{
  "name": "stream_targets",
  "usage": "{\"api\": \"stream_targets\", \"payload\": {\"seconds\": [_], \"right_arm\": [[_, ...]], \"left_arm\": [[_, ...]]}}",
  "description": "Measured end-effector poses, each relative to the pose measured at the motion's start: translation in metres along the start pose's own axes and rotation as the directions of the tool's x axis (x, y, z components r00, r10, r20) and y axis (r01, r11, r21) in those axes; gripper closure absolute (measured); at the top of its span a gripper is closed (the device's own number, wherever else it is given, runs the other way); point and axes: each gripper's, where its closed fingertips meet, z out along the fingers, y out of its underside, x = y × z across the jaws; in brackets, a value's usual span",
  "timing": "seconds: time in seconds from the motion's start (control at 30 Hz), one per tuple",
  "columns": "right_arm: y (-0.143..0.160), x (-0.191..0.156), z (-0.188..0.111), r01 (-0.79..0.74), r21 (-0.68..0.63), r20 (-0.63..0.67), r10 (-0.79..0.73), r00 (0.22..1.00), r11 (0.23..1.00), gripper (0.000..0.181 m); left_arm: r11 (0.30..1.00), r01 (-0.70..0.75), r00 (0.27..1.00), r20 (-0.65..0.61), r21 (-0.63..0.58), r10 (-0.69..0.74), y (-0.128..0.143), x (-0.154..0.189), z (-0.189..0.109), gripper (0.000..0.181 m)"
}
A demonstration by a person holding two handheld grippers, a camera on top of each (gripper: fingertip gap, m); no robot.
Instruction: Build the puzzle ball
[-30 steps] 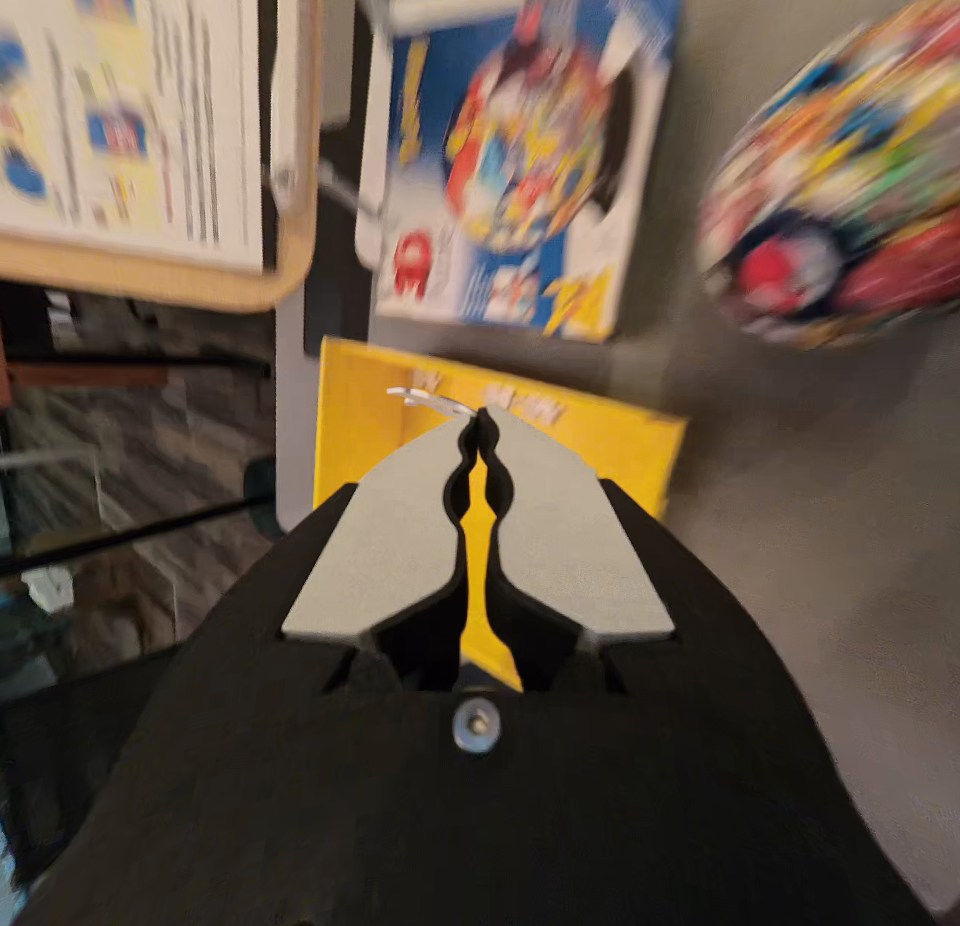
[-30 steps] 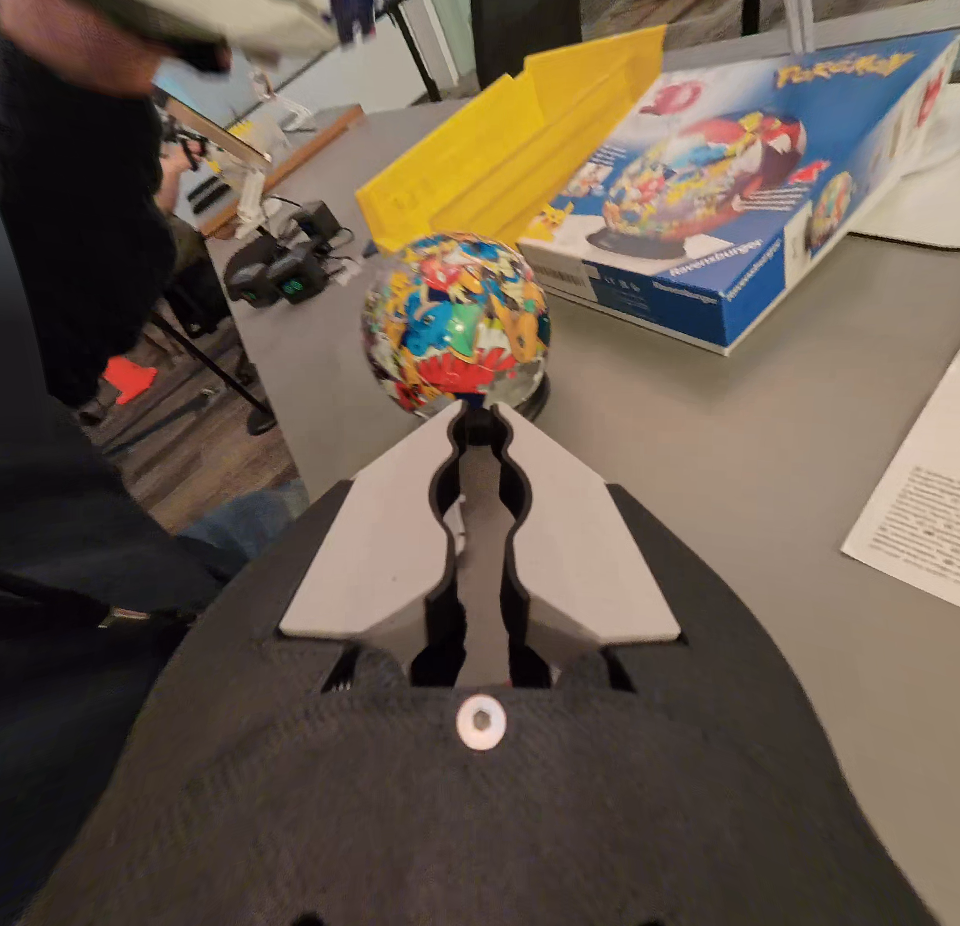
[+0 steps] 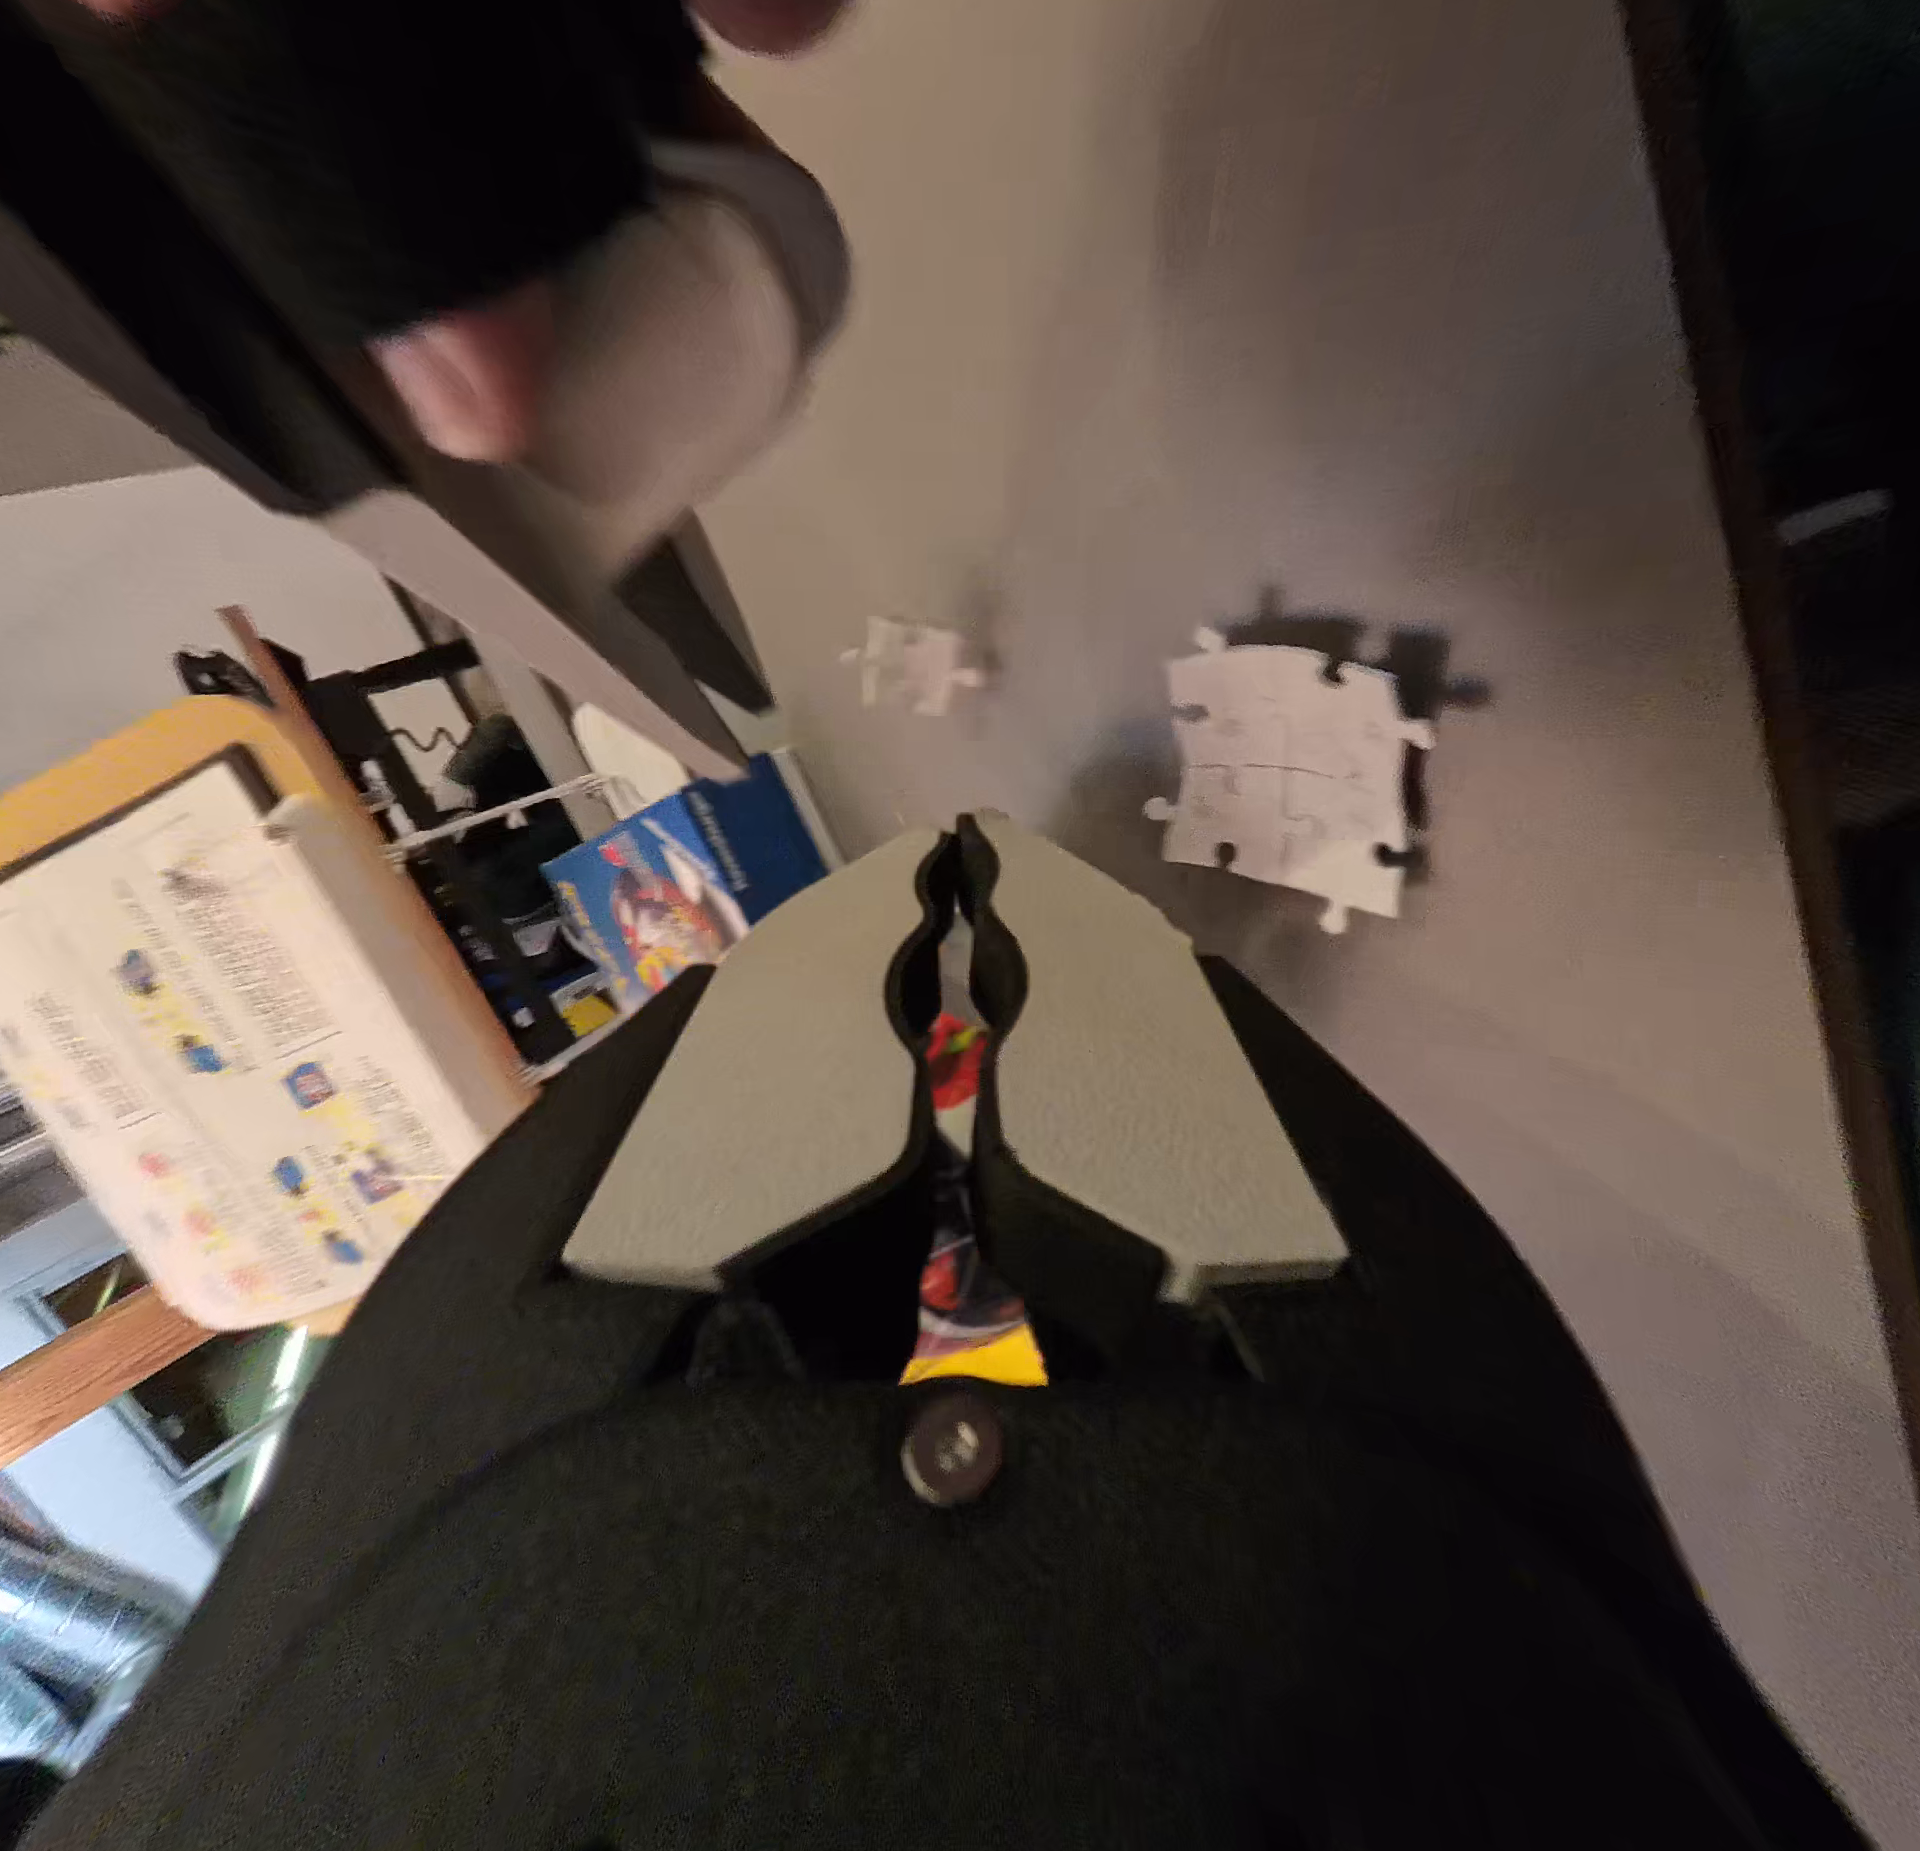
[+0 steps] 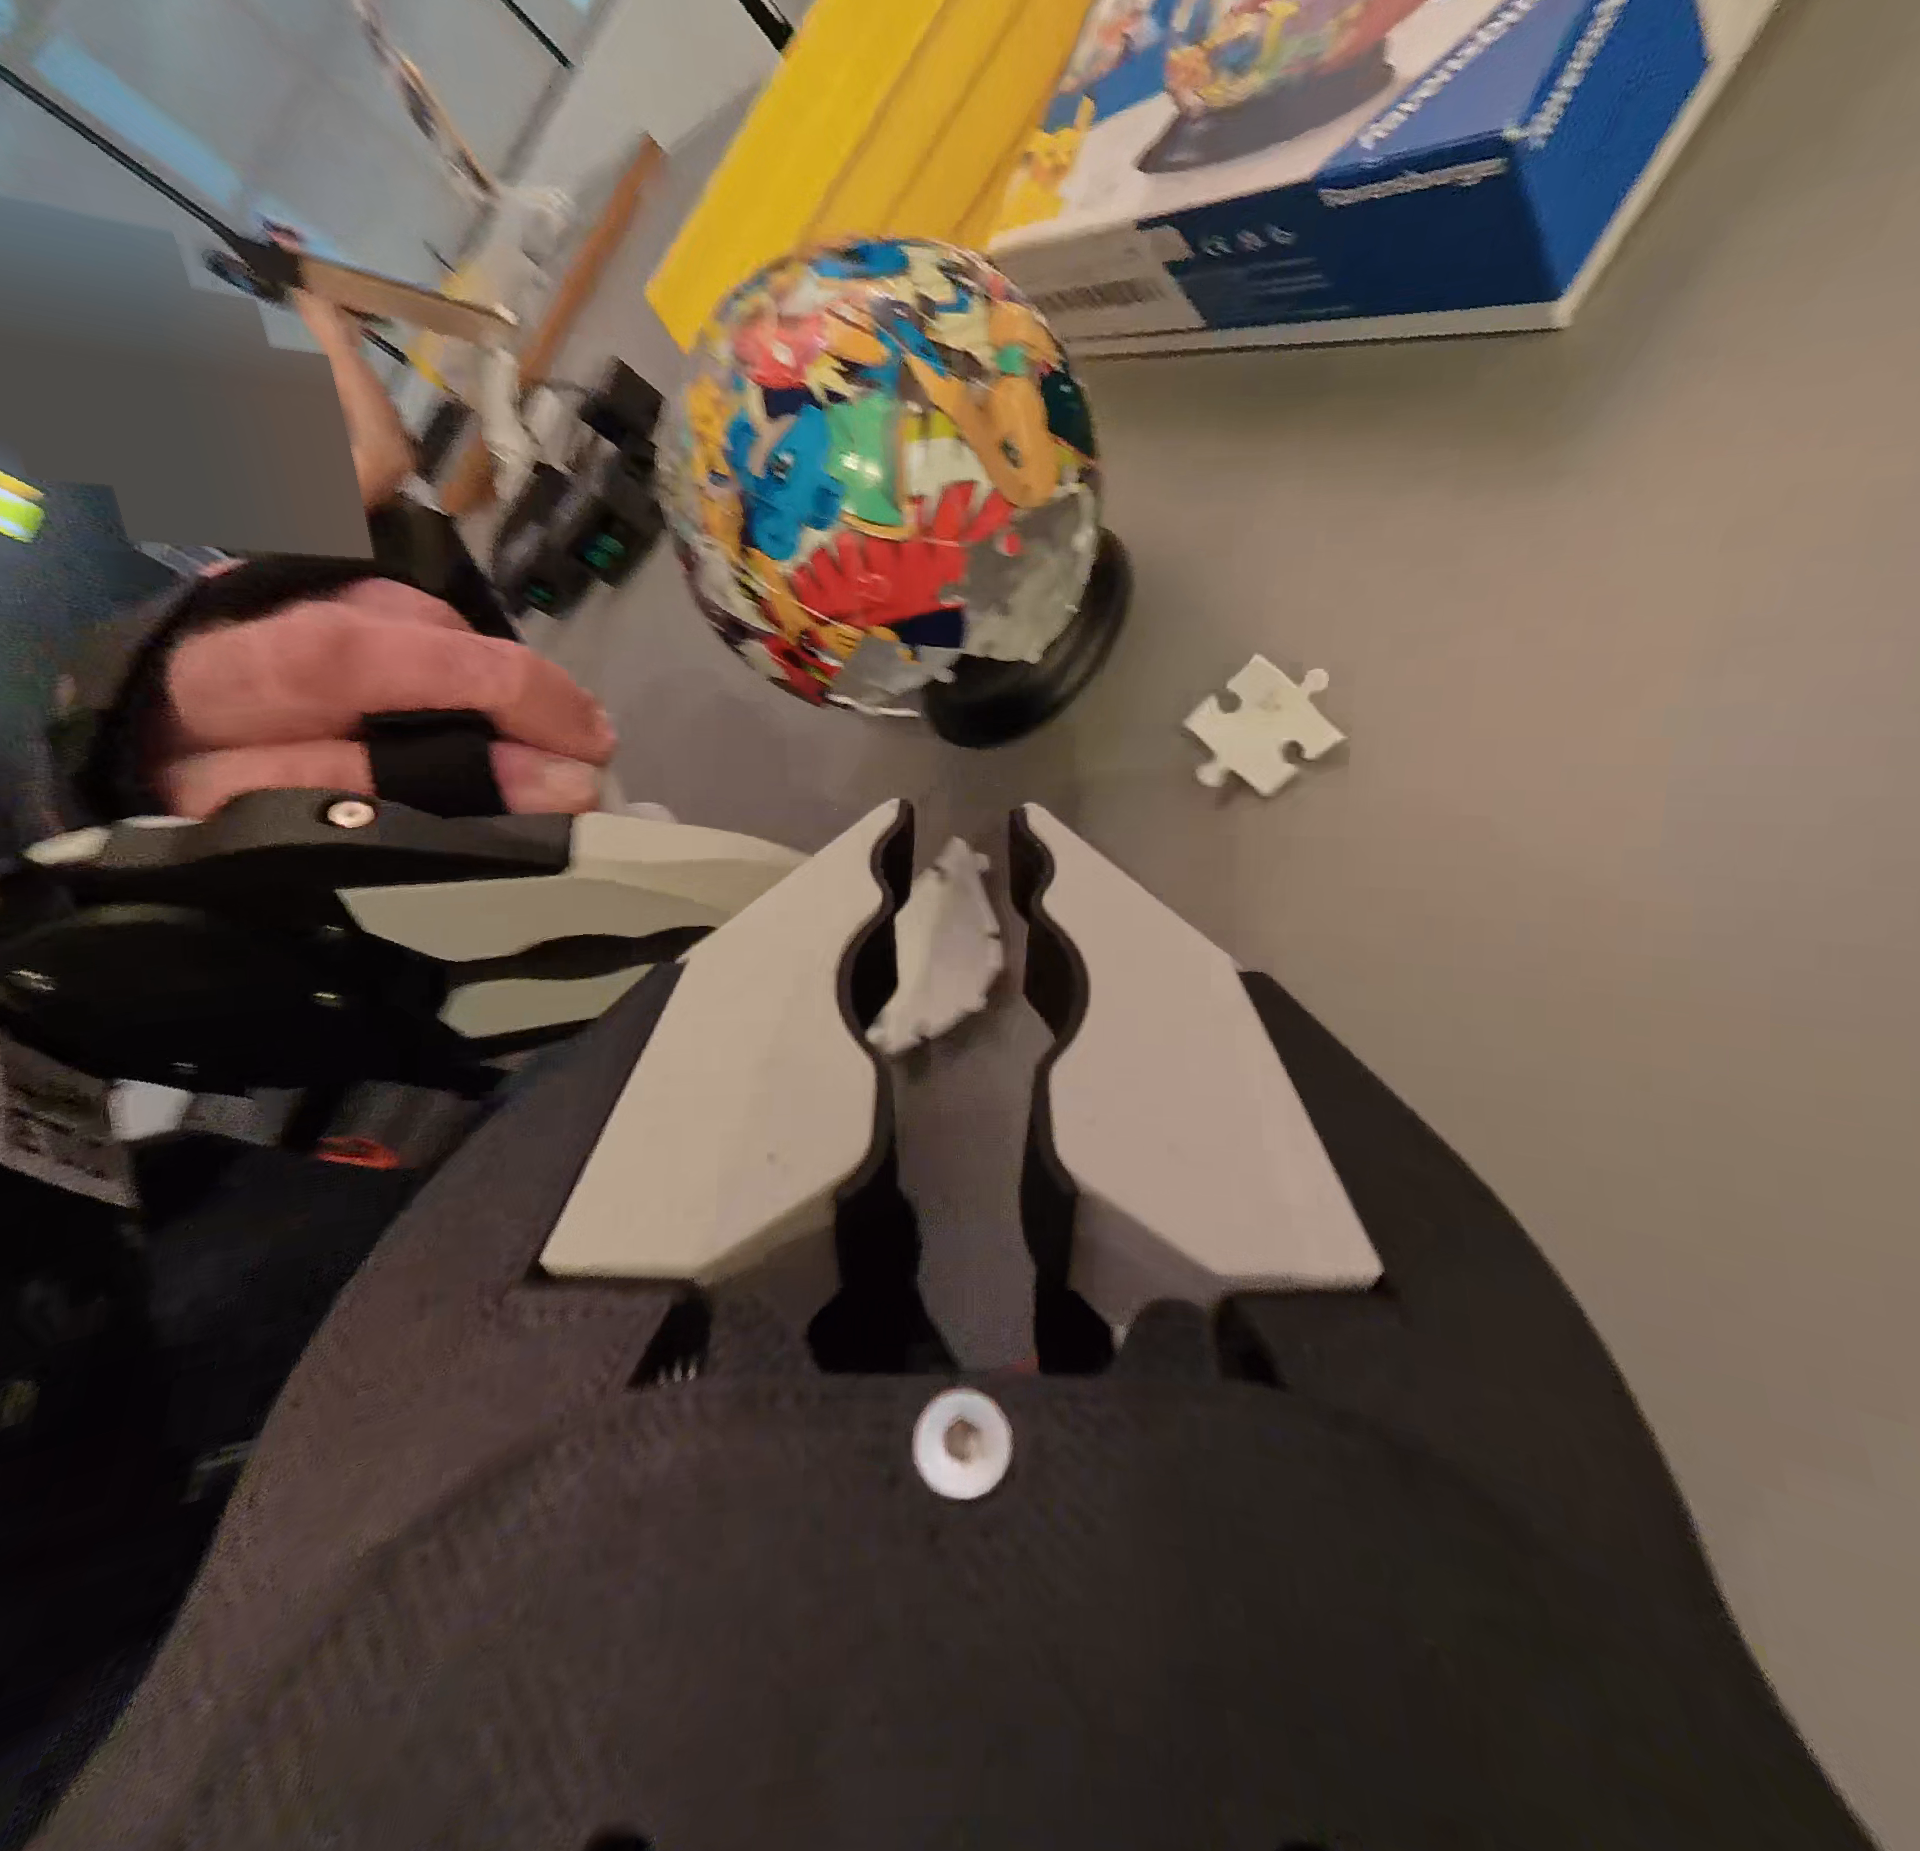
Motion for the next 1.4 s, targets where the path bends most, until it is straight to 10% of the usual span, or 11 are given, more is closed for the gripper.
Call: {"api": "stream_targets", "payload": {"seconds": [0.03, 0.33, 0.8, 1.4], "right_arm": [[0.000, 0.009, -0.001, 0.033, -0.020, -0.034, -0.034, 0.999, 0.999, 0.162], [-0.004, 0.065, 0.042, 0.482, -0.349, -0.125, -0.550, 0.826, 0.804, 0.146], [0.011, 0.079, 0.062, 0.504, -0.442, -0.051, -0.581, 0.812, 0.742, 0.181], [0.018, 0.075, 0.053, 0.597, -0.510, -0.022, -0.703, 0.710, 0.619, 0.171]], "left_arm": [[1.000, 0.014, 1.000, -0.012, 0.017, -0.014, -0.001, 0.006, 0.001, 0.181], [0.926, 0.378, 0.916, -0.140, -0.004, -0.375, 0.026, 0.042, 0.004, 0.181], [0.816, 0.578, 0.797, -0.208, -0.013, -0.568, 0.028, 0.067, -0.001, 0.181], [0.794, 0.607, 0.768, -0.263, 0.009, -0.584, 0.015, 0.065, 0.005, 0.181]]}}
